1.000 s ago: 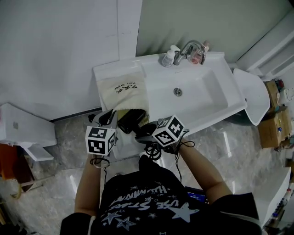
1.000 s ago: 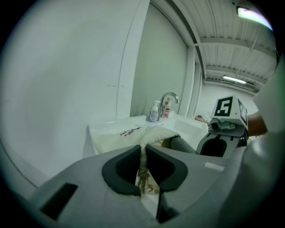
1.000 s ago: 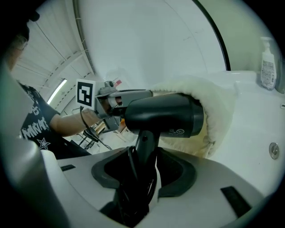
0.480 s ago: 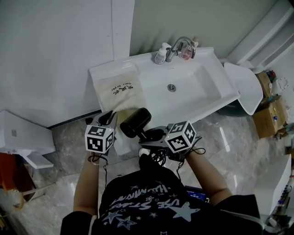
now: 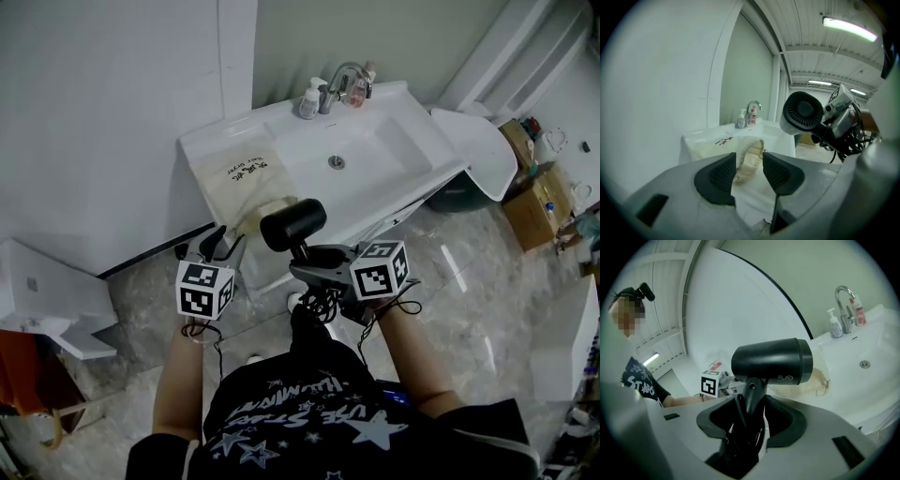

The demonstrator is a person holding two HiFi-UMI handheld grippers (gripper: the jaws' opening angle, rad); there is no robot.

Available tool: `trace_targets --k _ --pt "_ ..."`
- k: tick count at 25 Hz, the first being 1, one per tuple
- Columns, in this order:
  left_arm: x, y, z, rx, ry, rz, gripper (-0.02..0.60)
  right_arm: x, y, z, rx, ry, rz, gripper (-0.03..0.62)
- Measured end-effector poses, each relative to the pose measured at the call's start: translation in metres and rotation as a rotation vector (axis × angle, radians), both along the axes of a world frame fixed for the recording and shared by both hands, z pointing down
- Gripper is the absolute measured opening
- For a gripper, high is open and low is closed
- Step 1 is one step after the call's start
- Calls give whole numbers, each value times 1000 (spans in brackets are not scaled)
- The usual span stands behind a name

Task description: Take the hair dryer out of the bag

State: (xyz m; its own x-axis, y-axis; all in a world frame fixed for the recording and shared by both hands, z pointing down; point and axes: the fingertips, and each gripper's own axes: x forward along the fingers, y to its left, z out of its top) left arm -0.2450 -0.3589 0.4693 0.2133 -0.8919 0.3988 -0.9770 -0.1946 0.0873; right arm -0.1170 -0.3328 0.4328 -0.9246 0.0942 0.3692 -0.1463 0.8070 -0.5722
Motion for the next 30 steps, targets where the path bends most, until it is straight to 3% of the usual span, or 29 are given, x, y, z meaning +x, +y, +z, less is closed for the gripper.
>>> trace_targets --k 8,13,16,22,30 --pt "22 80 -21 67 25 103 181 12 41 -25 28 -88 294 186" --pt "31 118 -22 94 59 99 179 32 68 -25 33 -104 423 186" --pt "41 132 -17 75 62 124 173 45 80 -21 25 -92 465 186" --pt "69 153 -11 47 71 149 99 81 97 -9 -5 -84 517 186" --pt "138 197 -5 20 53 169 32 150 142 2 6 -59 552 186"
